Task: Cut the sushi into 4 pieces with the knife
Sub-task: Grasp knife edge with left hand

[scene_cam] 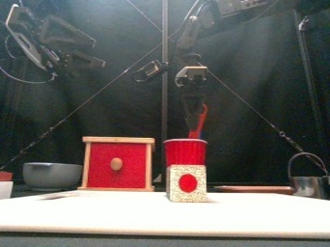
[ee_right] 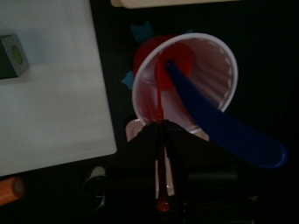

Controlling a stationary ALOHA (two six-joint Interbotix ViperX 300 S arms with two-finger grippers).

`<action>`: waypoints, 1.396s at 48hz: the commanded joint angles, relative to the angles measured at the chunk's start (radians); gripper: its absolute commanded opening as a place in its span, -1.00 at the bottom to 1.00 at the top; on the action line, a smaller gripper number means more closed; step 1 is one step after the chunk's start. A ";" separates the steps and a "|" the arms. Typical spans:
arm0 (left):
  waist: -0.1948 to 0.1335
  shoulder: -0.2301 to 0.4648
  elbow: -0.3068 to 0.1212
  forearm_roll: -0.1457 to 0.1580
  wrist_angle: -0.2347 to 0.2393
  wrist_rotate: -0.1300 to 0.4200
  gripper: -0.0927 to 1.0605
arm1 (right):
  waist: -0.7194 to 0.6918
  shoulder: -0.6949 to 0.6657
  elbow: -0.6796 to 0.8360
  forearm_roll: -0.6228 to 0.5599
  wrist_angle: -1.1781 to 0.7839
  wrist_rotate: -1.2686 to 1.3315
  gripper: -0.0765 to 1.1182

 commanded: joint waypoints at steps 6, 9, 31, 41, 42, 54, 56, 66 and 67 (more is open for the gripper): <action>0.009 0.002 -0.003 0.014 -0.009 0.003 0.80 | 0.002 -0.038 -0.150 -0.003 0.091 -0.029 -0.51; 0.012 0.002 -0.005 0.014 -0.009 0.003 0.80 | 0.003 -0.054 -0.198 -0.005 0.121 -0.031 -0.51; 0.035 -0.021 0.018 0.009 -0.141 0.002 0.80 | 0.176 -0.327 -0.169 -0.089 0.054 0.081 -0.51; 0.037 -0.021 0.032 0.011 -0.195 0.002 0.80 | 0.230 -0.499 0.095 -0.126 -0.249 0.195 -0.51; 0.035 -0.021 0.032 0.012 -0.195 0.002 0.80 | 0.230 -0.509 0.117 -0.127 -0.276 0.202 -0.51; 0.014 -0.005 0.028 0.009 -0.192 -0.006 0.80 | 0.227 -0.653 0.517 -0.075 -0.838 0.259 -0.51; 0.008 0.008 0.023 0.009 -0.190 -0.006 0.80 | 0.224 -0.666 0.574 -0.055 -0.937 0.272 -0.51; -0.015 0.123 -0.057 0.008 -0.183 -0.003 0.80 | 0.179 -0.673 0.758 -0.025 -1.289 0.291 -0.51; -0.017 0.140 -0.066 0.008 -0.183 -0.003 0.80 | 0.173 -0.672 0.764 -0.021 -1.298 0.291 -0.51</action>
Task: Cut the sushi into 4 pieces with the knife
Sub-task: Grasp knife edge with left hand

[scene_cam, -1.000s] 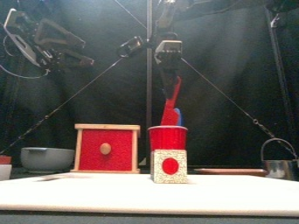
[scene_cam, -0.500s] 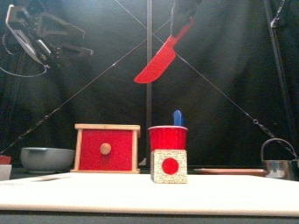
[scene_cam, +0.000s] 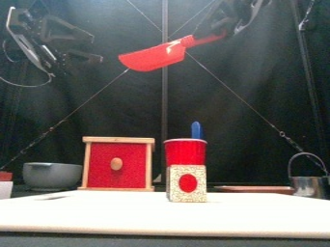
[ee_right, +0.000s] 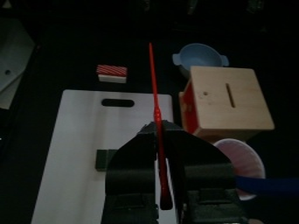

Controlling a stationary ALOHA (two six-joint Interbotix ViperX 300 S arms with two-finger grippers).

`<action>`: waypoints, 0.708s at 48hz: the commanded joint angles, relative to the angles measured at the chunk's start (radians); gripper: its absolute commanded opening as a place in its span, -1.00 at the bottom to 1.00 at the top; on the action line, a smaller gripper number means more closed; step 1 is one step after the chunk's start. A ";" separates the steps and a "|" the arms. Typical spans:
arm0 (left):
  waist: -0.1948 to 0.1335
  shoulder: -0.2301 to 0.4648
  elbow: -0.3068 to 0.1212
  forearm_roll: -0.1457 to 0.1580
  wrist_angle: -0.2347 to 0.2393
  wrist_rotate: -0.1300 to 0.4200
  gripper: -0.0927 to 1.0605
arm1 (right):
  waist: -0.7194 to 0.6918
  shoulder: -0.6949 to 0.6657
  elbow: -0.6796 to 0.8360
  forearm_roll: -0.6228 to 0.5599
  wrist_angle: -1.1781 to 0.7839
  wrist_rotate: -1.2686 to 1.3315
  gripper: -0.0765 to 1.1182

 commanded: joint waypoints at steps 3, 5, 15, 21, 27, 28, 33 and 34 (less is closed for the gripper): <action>-0.015 0.091 -0.078 0.000 0.000 0.005 0.80 | -0.046 -0.011 0.037 0.029 -0.098 0.003 -0.51; -0.015 0.124 -0.097 0.003 0.000 0.006 0.80 | -0.054 -0.009 0.046 0.037 -0.107 0.002 -0.51; 0.003 0.215 -0.137 -0.003 0.000 0.005 0.80 | -0.067 -0.005 0.061 0.043 -0.118 0.002 -0.51; 0.020 0.238 -0.149 -0.034 0.000 0.005 0.80 | -0.067 0.002 0.066 0.043 -0.124 0.002 -0.51; 0.031 0.253 -0.150 -0.077 0.000 0.005 0.79 | -0.067 0.008 0.066 0.041 -0.130 0.002 -0.51; 0.031 0.255 -0.152 -0.081 0.000 0.006 0.78 | -0.067 0.009 0.066 0.040 -0.132 0.002 -0.51; 0.037 0.268 -0.155 -0.092 0.000 0.008 0.71 | -0.067 0.011 0.066 0.041 -0.133 0.002 -0.51; 0.037 0.272 -0.155 -0.092 0.000 0.008 0.69 | -0.067 0.012 0.066 0.041 -0.133 0.002 -0.51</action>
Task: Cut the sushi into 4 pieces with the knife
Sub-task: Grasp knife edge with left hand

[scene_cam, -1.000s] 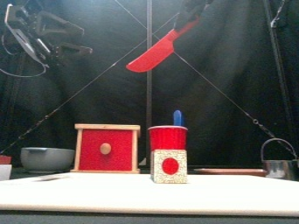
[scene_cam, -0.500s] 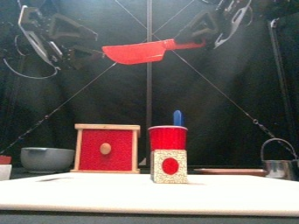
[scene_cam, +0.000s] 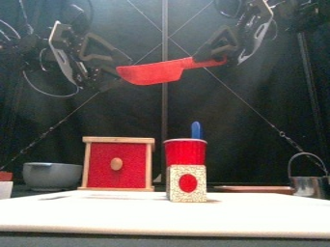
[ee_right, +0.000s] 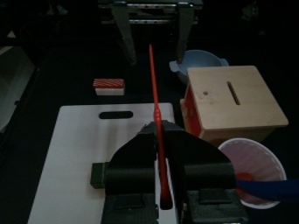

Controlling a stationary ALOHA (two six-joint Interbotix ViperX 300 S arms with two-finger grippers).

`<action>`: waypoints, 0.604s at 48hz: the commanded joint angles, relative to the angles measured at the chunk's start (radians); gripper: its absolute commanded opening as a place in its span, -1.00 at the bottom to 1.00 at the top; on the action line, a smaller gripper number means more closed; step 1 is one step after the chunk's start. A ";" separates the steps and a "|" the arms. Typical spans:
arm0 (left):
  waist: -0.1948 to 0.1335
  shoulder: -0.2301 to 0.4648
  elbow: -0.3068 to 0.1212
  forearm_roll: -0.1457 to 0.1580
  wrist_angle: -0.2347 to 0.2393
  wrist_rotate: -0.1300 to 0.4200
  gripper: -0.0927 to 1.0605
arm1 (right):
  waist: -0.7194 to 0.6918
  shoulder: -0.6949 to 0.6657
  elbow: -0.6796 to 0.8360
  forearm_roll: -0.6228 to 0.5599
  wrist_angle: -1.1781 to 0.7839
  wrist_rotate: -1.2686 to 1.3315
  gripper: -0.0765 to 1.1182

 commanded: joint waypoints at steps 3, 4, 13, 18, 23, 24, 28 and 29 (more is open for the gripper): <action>0.006 0.012 -0.034 -0.003 -0.005 0.002 0.62 | -0.005 -0.009 -0.012 0.003 -0.014 0.000 -0.51; 0.006 0.014 -0.034 -0.005 -0.005 0.002 0.59 | -0.005 -0.009 -0.012 0.003 -0.014 0.000 -0.51; 0.009 0.017 -0.037 -0.002 -0.005 0.002 0.34 | -0.005 -0.006 -0.008 0.002 -0.017 -0.002 -0.51; 0.015 0.020 -0.037 0.014 -0.005 0.005 0.08 | -0.005 -0.006 0.003 0.003 -0.046 0.000 -0.51; 0.017 0.032 -0.041 0.029 -0.012 0.005 -0.19 | -0.008 0.008 0.012 0.005 -0.060 0.002 -0.51; 0.015 0.038 -0.044 0.031 -0.012 0.005 -0.26 | -0.009 0.011 0.014 0.008 -0.060 0.000 -0.51; 0.015 0.061 -0.055 0.040 -0.014 0.005 -0.43 | -0.008 0.028 0.020 0.015 -0.061 0.000 -0.51; 0.015 0.072 -0.060 0.043 -0.014 0.005 -0.47 | -0.006 0.032 0.020 0.017 -0.061 0.000 -0.51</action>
